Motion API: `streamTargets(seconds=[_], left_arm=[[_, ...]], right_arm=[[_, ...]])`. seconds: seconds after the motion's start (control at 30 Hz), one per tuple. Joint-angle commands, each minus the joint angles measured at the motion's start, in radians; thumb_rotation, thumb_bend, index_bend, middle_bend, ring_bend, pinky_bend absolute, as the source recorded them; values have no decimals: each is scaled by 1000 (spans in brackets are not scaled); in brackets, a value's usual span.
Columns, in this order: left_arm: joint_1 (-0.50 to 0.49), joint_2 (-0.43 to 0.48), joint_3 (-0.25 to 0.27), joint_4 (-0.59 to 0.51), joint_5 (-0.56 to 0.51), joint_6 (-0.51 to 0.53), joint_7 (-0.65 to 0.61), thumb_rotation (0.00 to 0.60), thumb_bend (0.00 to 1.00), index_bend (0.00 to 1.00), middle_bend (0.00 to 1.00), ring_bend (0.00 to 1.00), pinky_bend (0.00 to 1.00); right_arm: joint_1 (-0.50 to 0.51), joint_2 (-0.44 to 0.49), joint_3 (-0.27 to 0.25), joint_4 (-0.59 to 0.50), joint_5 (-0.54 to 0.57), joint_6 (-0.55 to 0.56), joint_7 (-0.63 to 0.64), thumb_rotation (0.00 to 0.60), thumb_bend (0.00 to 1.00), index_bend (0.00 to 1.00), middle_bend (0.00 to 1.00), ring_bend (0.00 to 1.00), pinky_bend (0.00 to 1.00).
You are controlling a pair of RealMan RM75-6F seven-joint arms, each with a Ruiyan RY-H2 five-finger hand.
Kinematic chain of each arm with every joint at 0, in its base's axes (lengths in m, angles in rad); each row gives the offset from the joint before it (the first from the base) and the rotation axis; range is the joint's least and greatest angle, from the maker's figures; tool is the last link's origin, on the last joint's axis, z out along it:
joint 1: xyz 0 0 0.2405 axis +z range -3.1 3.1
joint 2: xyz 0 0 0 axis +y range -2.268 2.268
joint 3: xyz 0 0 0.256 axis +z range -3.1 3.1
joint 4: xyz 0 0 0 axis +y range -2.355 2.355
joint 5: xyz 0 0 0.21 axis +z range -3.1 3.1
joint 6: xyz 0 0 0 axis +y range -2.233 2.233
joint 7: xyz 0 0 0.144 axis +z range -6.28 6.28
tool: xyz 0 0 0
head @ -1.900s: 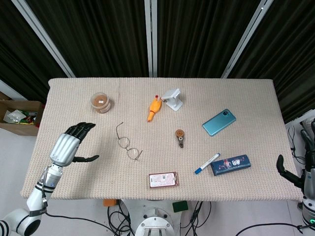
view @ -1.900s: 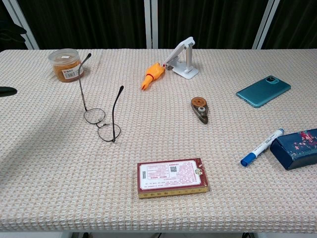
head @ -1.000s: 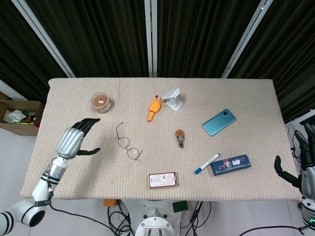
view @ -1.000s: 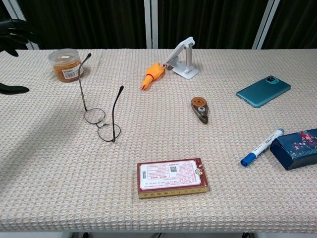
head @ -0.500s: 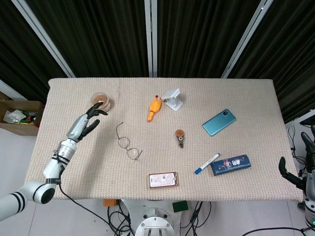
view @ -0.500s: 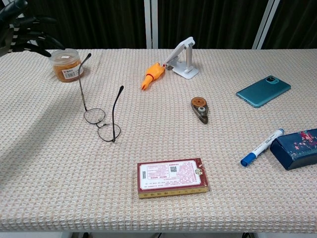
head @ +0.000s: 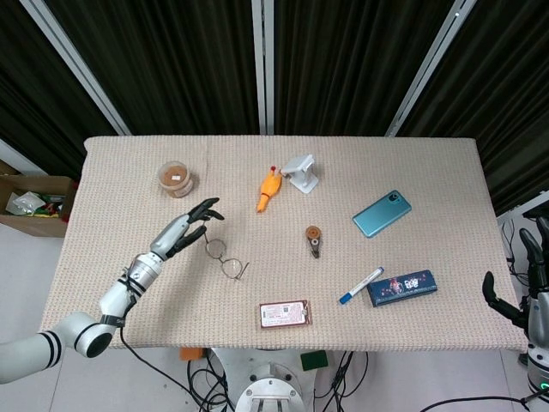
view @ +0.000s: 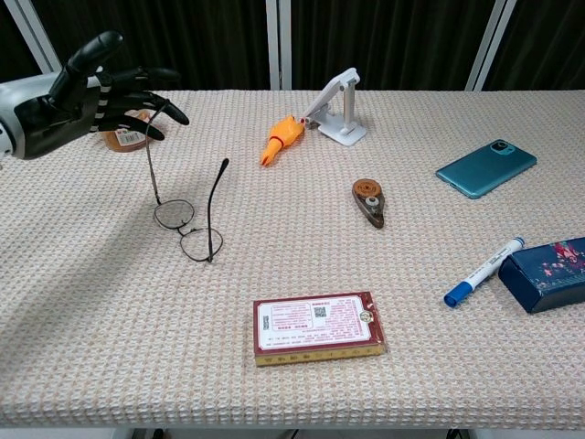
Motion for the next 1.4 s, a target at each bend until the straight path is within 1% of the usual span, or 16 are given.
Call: streamTargets(seconds=[0.03, 0.17, 0.3, 0.4, 0.63, 0.93, 1.13, 1.27, 1.33, 1.37, 1.4], left_arm=[[-4, -2, 10, -11, 5, 4, 16, 0, 12, 52, 244, 52, 205], [-2, 1, 33, -25, 29, 23, 54, 0, 11, 52, 244, 52, 205], [5, -6, 67, -29, 60, 47, 141, 0, 11, 52, 244, 52, 205], [8, -13, 83, -31, 75, 60, 177, 0, 11, 53, 244, 52, 205], [3, -22, 121, -37, 106, 67, 196, 0, 11, 57, 234, 52, 205], [0, -45, 146, -23, 110, 66, 194, 0, 11, 57, 231, 52, 205], [-1, -45, 140, -32, 114, 94, 173, 0, 11, 57, 230, 52, 205], [8, -37, 108, -41, 121, 166, 126, 0, 12, 57, 207, 52, 205], [16, -25, 79, -47, 129, 227, 106, 0, 12, 57, 190, 52, 205], [20, -20, 68, -46, 132, 254, 105, 7, 13, 57, 181, 53, 205], [26, -14, 54, -45, 131, 280, 112, 77, 14, 57, 180, 65, 211]], right_arm=[[0, -2, -2, 5, 0, 0, 2, 461, 508, 0, 0, 0, 0], [-3, -5, -3, 12, 5, 0, 8, 461, 508, 0, 0, 0, 0], [-1, -5, -7, 15, 11, -9, 16, 460, 503, 0, 0, 0, 0], [0, -6, -7, 14, 9, -10, 15, 460, 494, 0, 0, 0, 0], [2, -9, -11, 14, 9, -17, 14, 462, 494, 0, 0, 0, 0], [2, -10, -15, 14, 8, -21, 10, 460, 493, 0, 0, 0, 0], [3, -11, -16, 15, 7, -22, 11, 459, 494, 0, 0, 0, 0], [3, -8, -14, 14, 8, -19, 13, 461, 494, 0, 0, 0, 0], [2, -6, -13, 13, 8, -18, 13, 461, 494, 0, 0, 0, 0], [2, -5, -13, 12, 8, -17, 13, 461, 494, 0, 0, 0, 0], [2, -4, -13, 12, 8, -17, 13, 460, 494, 0, 0, 0, 0]])
